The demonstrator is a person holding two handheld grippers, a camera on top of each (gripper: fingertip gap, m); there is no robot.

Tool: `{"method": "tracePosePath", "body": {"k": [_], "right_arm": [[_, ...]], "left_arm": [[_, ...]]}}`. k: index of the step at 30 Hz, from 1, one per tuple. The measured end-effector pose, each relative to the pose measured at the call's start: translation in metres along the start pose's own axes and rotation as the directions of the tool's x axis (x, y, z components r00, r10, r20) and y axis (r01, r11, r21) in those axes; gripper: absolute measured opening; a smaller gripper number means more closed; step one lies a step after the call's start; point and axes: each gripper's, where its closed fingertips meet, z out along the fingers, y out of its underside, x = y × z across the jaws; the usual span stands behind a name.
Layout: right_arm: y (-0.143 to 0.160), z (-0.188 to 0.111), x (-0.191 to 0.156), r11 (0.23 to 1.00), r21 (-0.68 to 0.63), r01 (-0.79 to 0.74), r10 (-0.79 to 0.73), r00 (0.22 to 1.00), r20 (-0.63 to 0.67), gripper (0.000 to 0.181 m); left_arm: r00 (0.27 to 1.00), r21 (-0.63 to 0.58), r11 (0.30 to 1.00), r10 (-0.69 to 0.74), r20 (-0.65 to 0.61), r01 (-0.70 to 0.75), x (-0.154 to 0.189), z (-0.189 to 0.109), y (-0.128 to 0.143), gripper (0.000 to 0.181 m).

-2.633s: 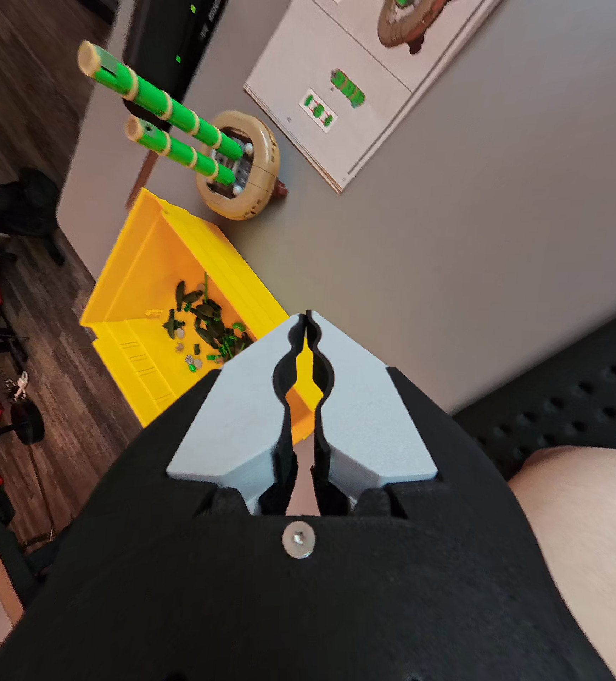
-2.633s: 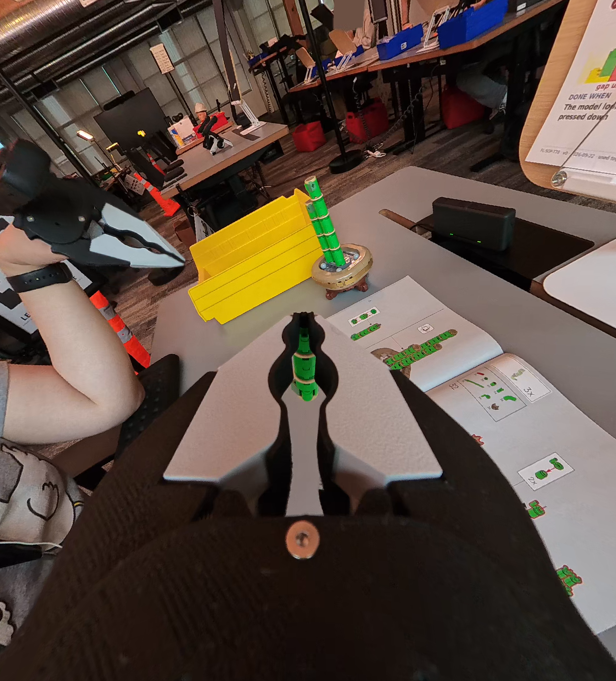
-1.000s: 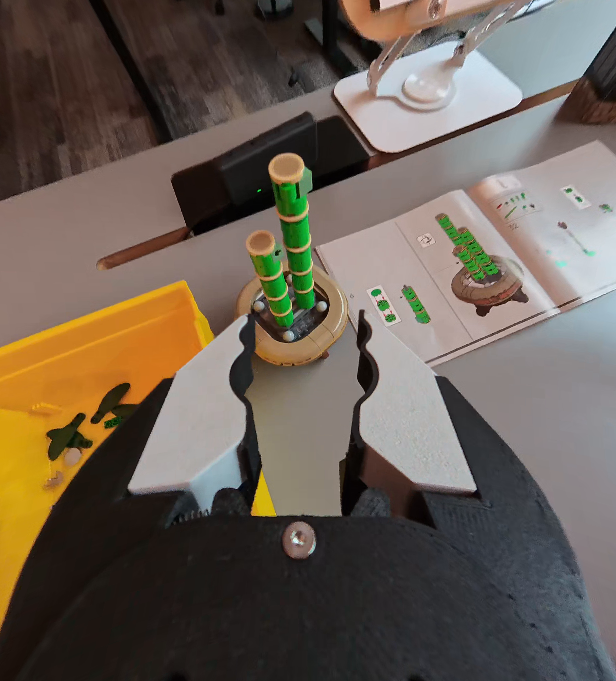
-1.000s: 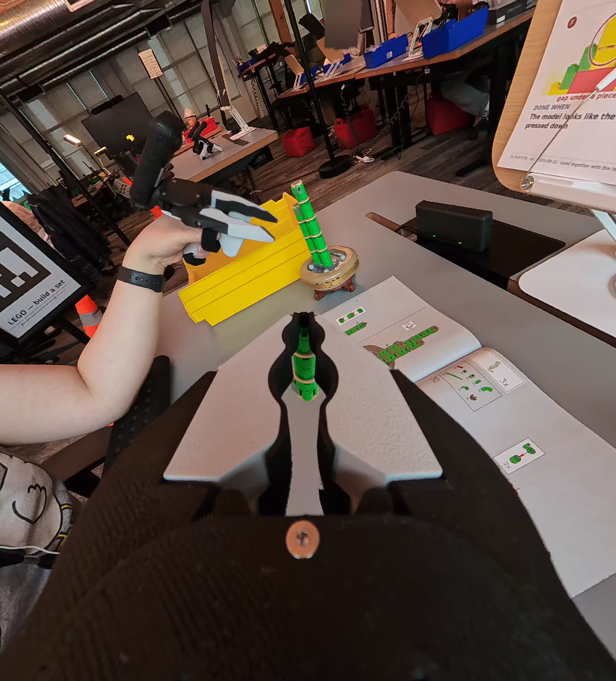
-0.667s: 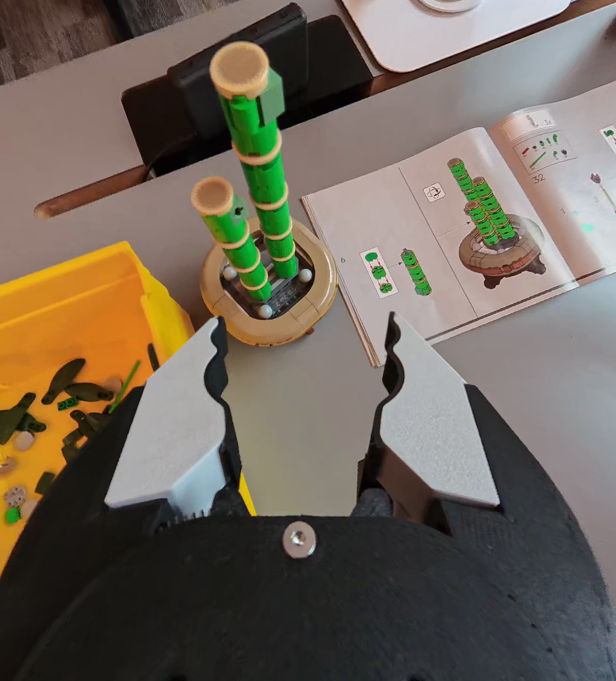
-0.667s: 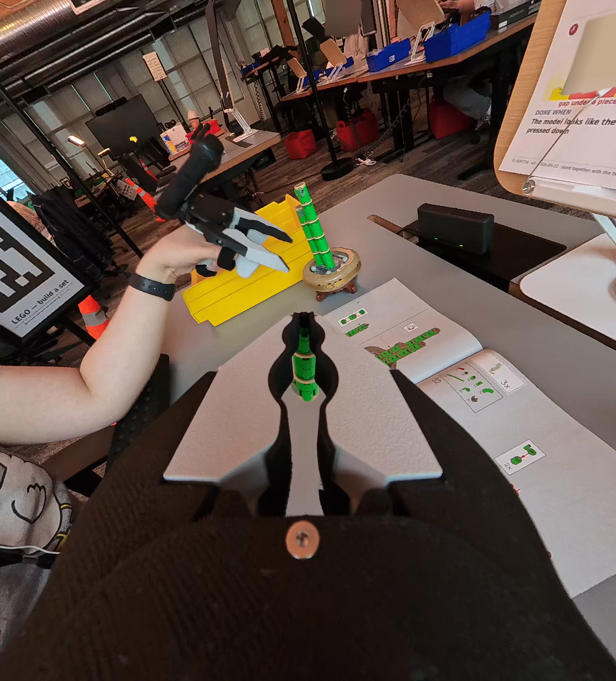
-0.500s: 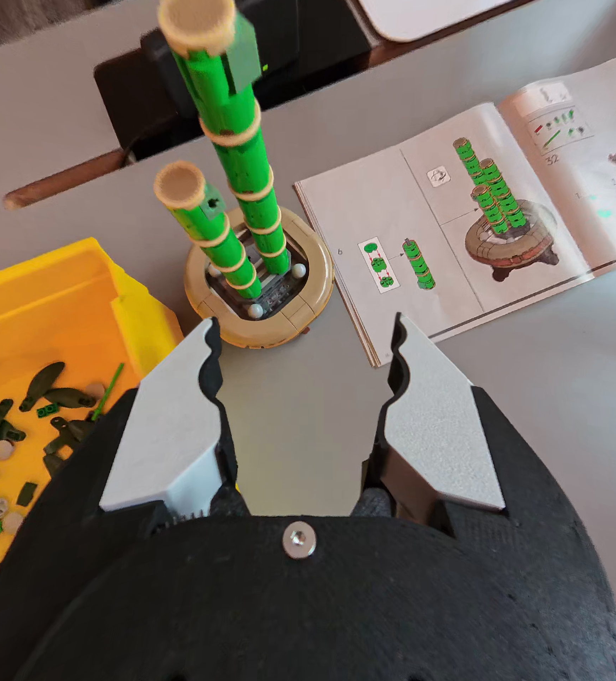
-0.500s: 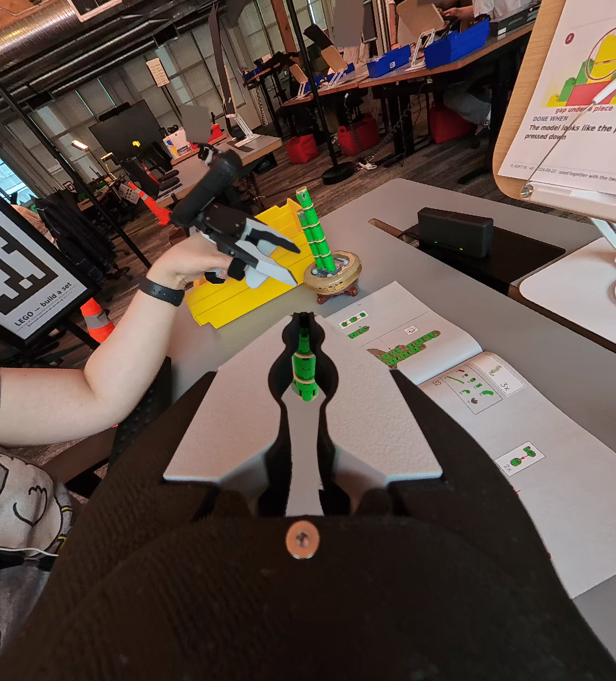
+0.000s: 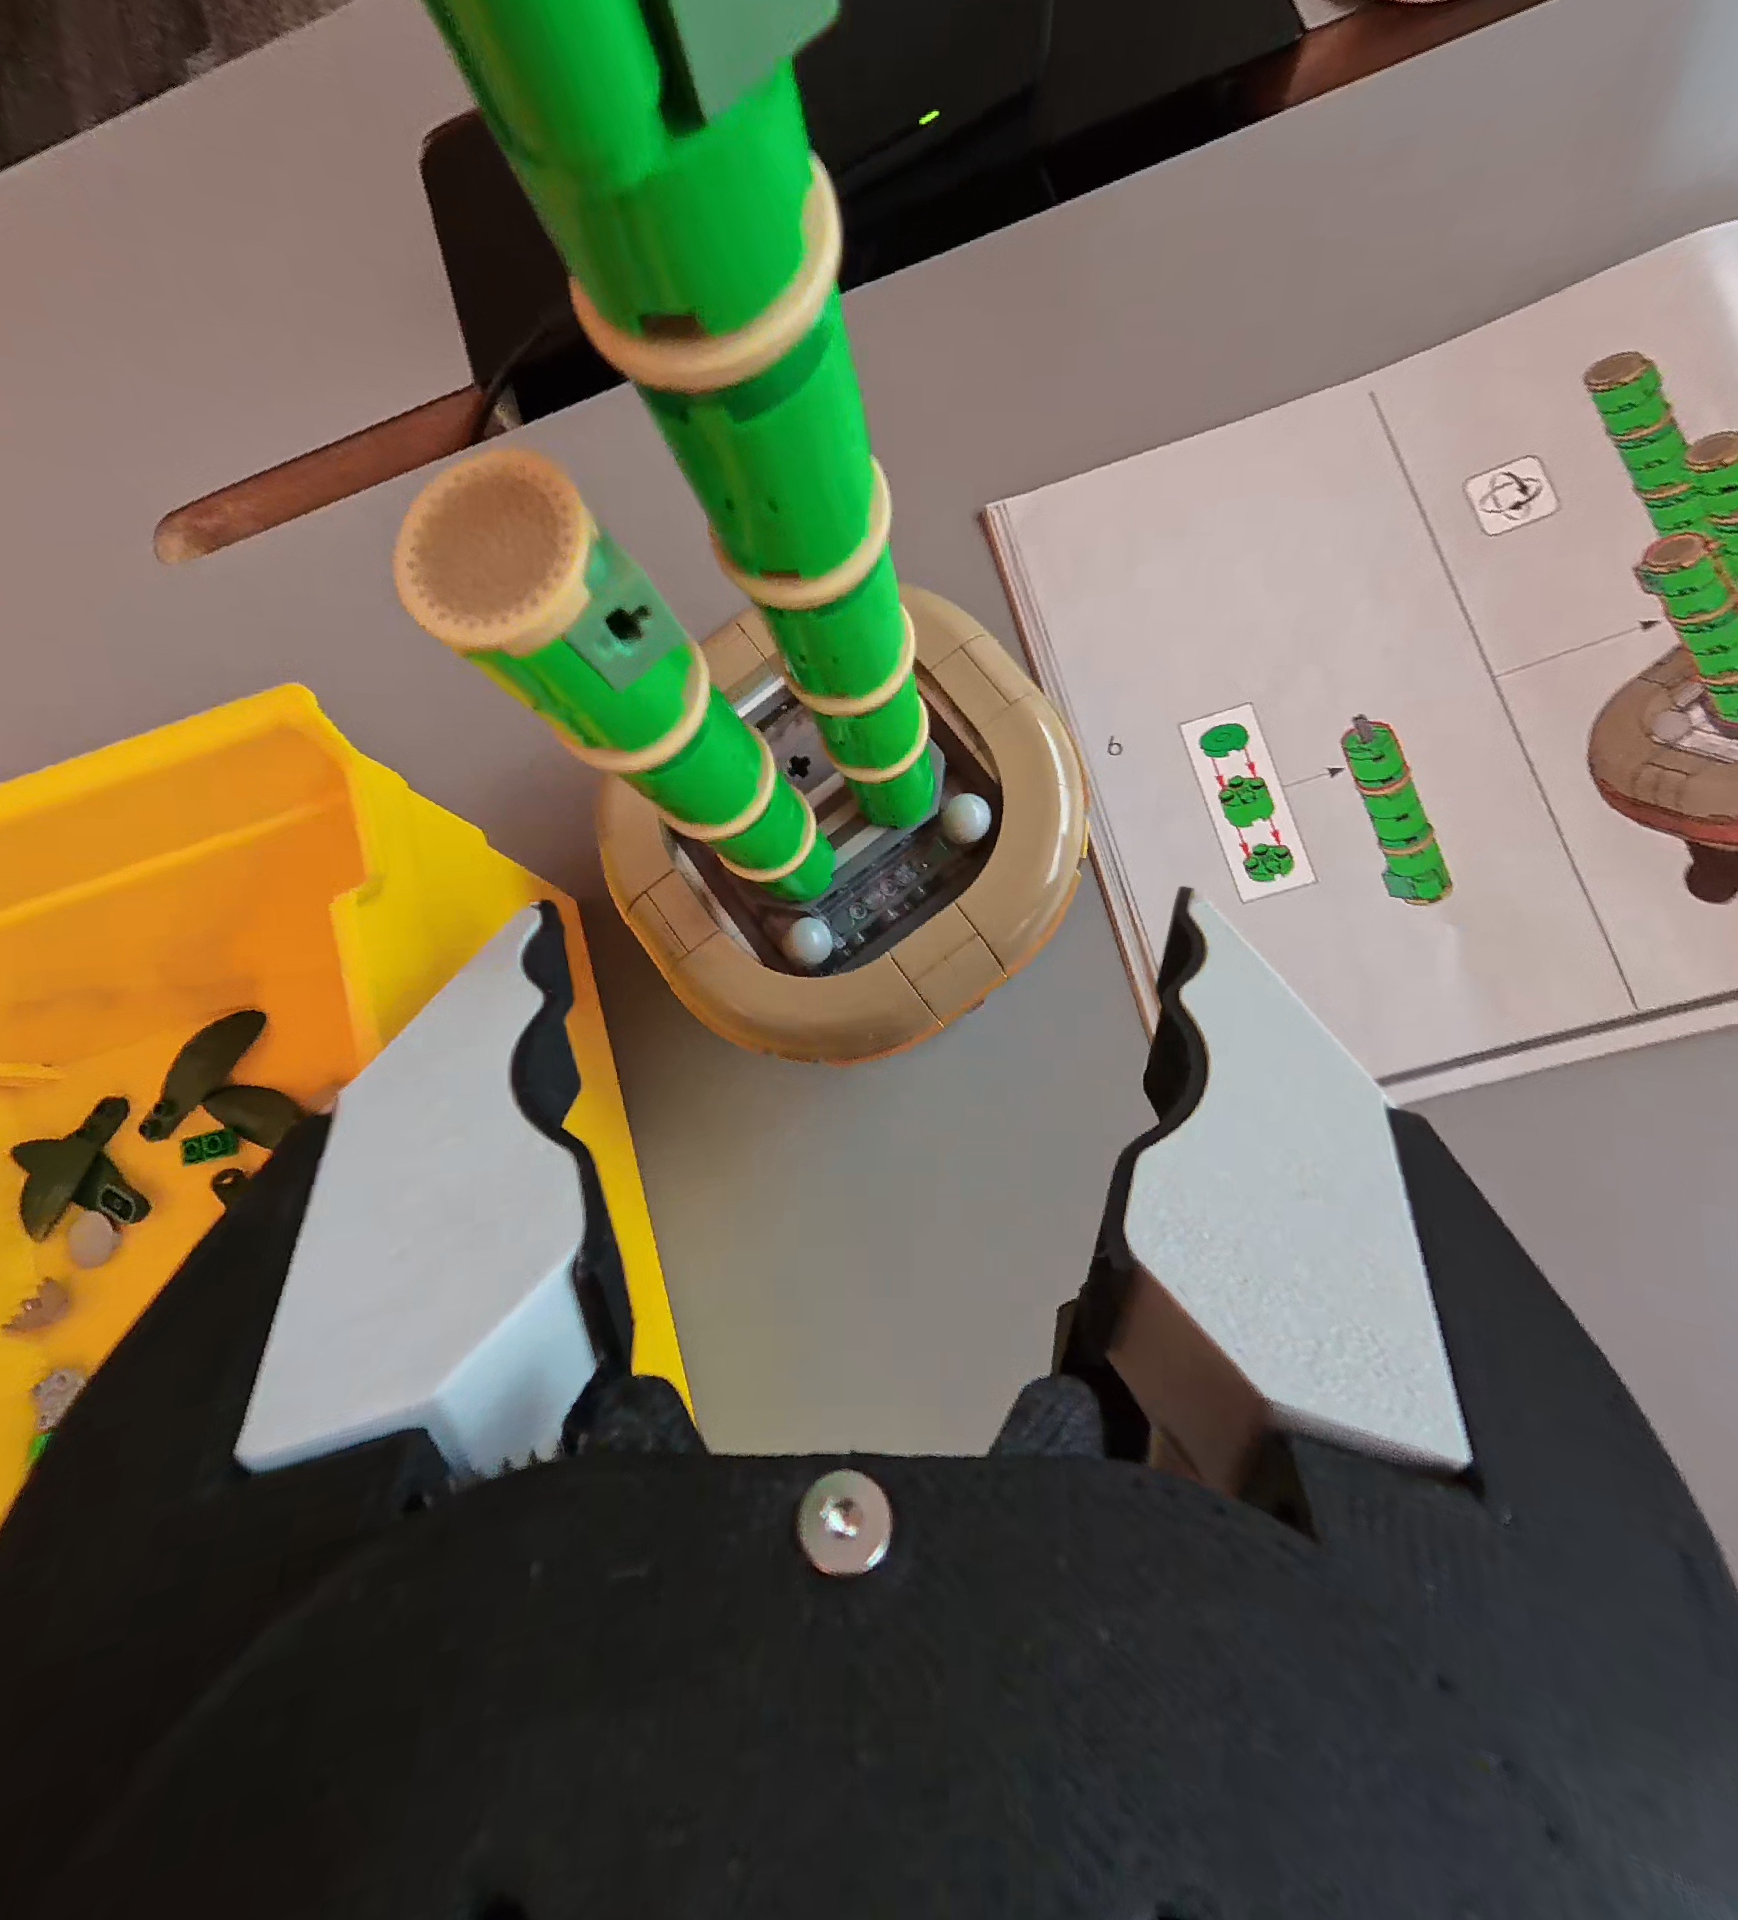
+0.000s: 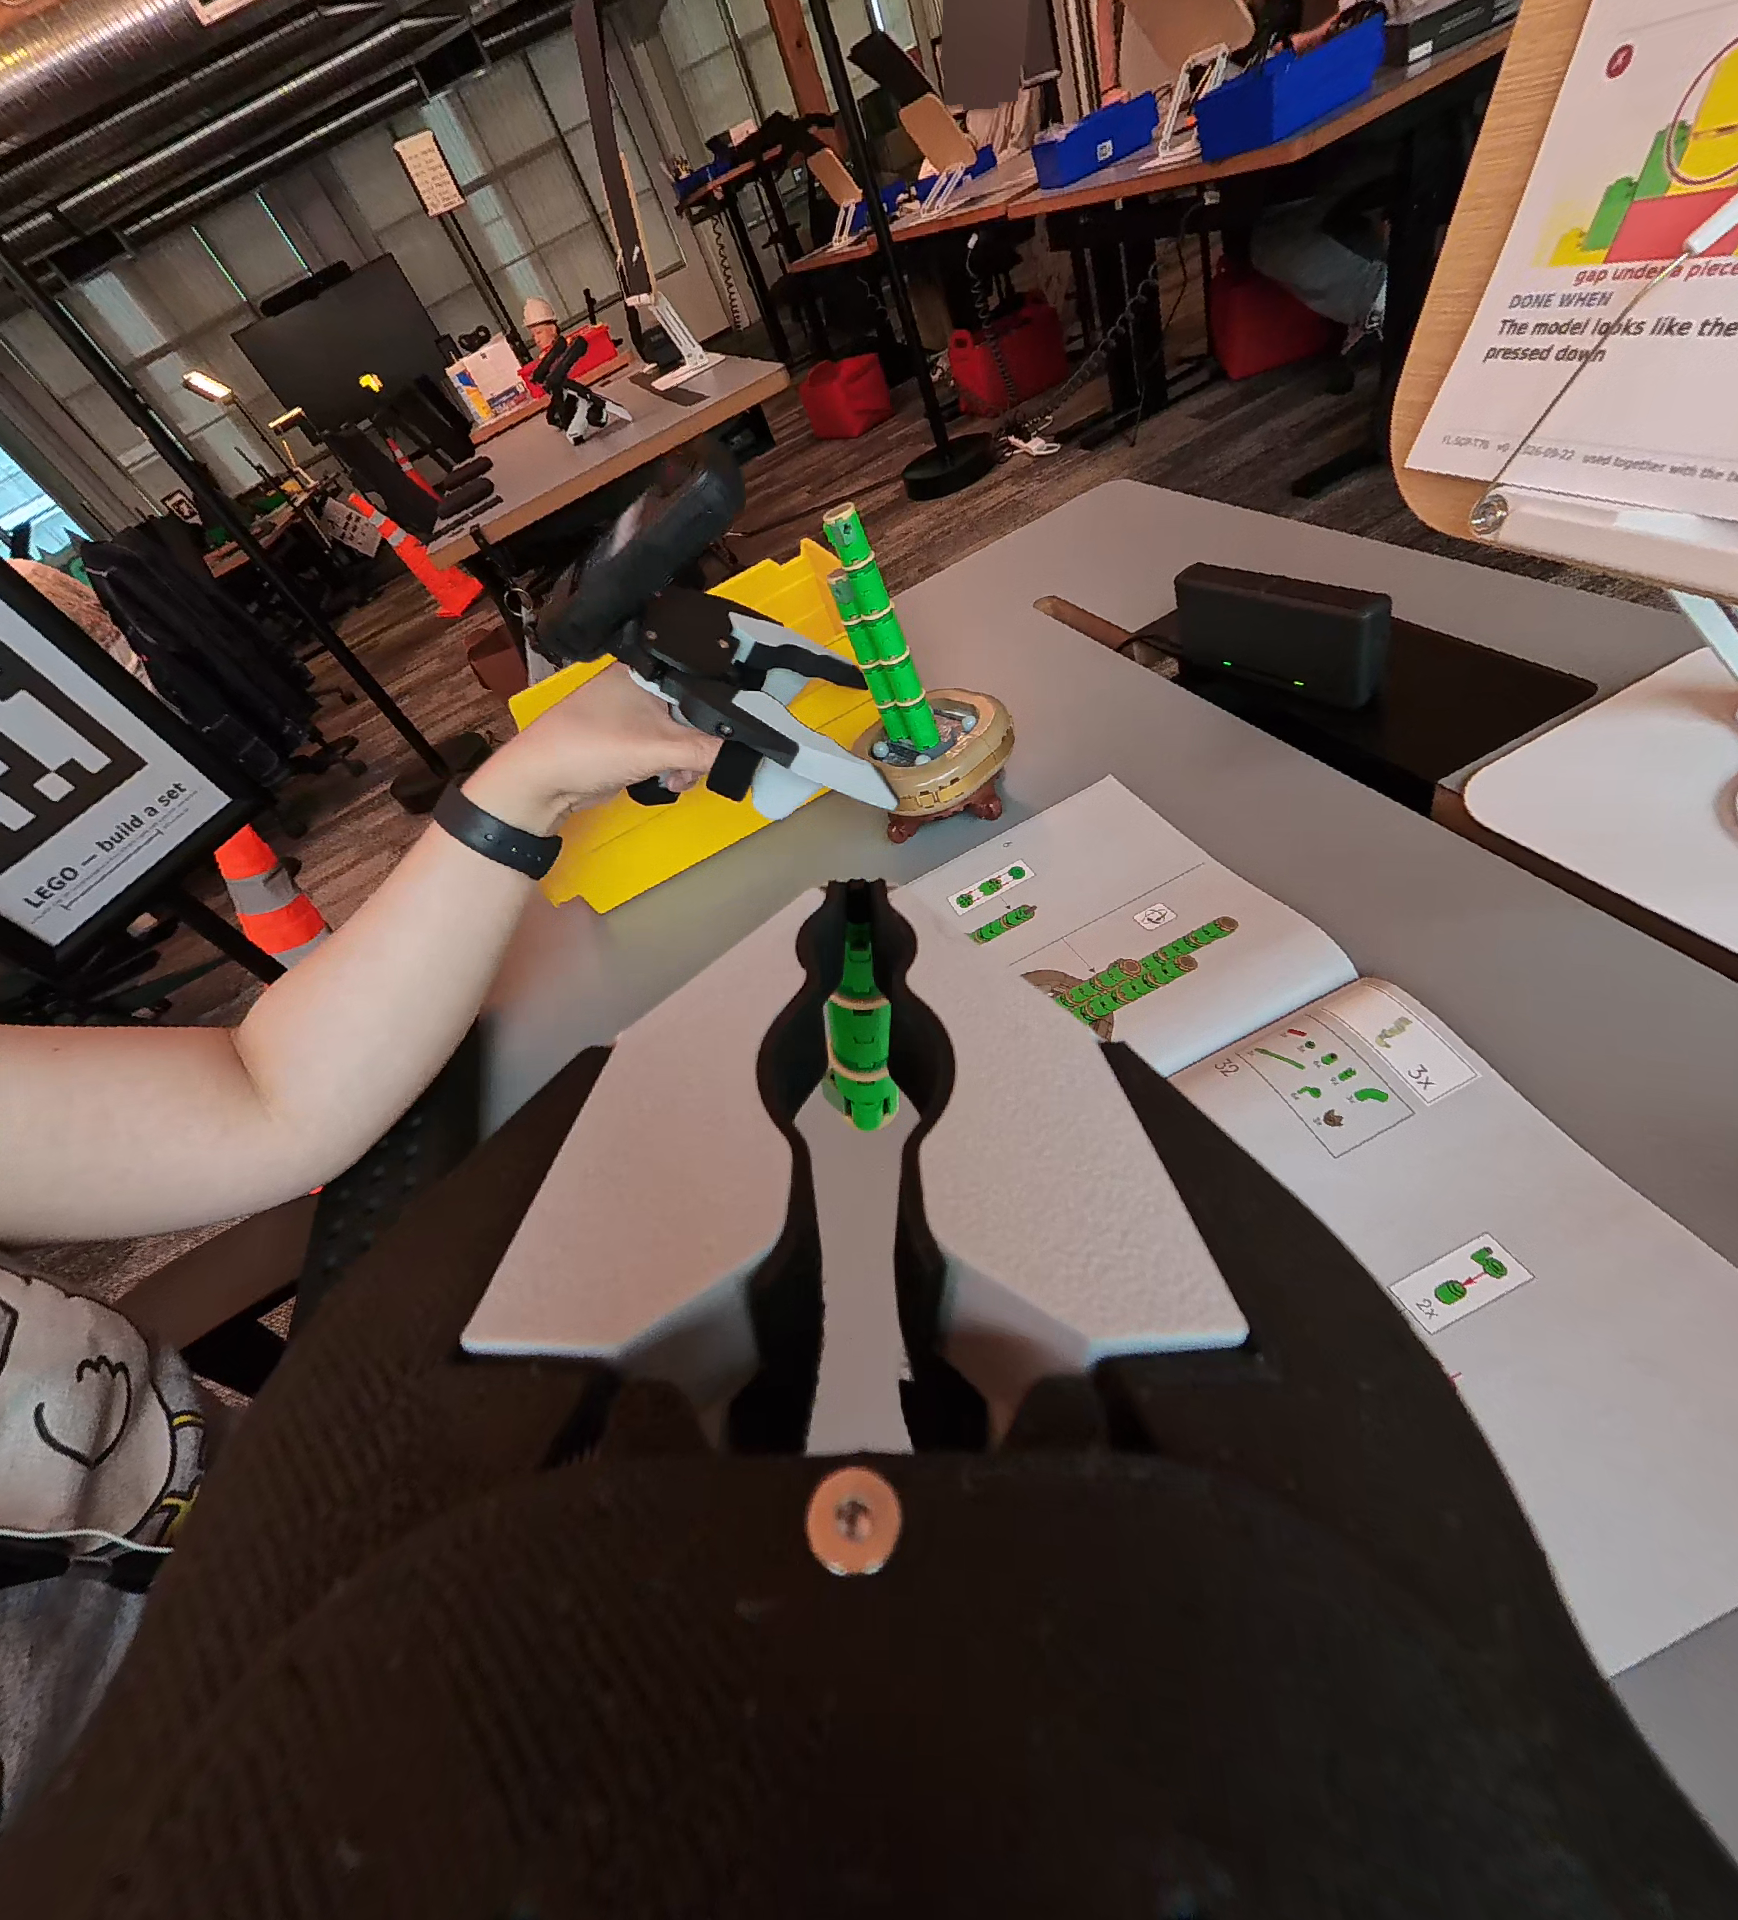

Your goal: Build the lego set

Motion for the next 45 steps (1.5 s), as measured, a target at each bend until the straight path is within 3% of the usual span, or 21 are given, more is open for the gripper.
{"method": "tracePosePath", "body": {"k": [10,29,45], "right_arm": [[-0.002,-0.002,-0.001,1.000,0.006,0.003,-0.003,1.000,0.002,0.003],[-0.002,-0.003,-0.001,1.000,0.006,0.006,-0.006,1.000,0.001,0.002],[-0.002,-0.002,0.000,1.000,0.003,0.004,-0.004,1.000,0.001,0.003]], "left_arm": [[0.997,0.058,0.998,0.000,0.076,-0.004,-0.007,0.008,-0.008,0.115],[0.983,0.007,0.999,-0.032,0.182,0.031,-0.010,0.022,-0.001,0.123],[0.987,0.031,0.994,-0.112,0.117,0.109,-0.006,0.044,0.007,0.117]]}}
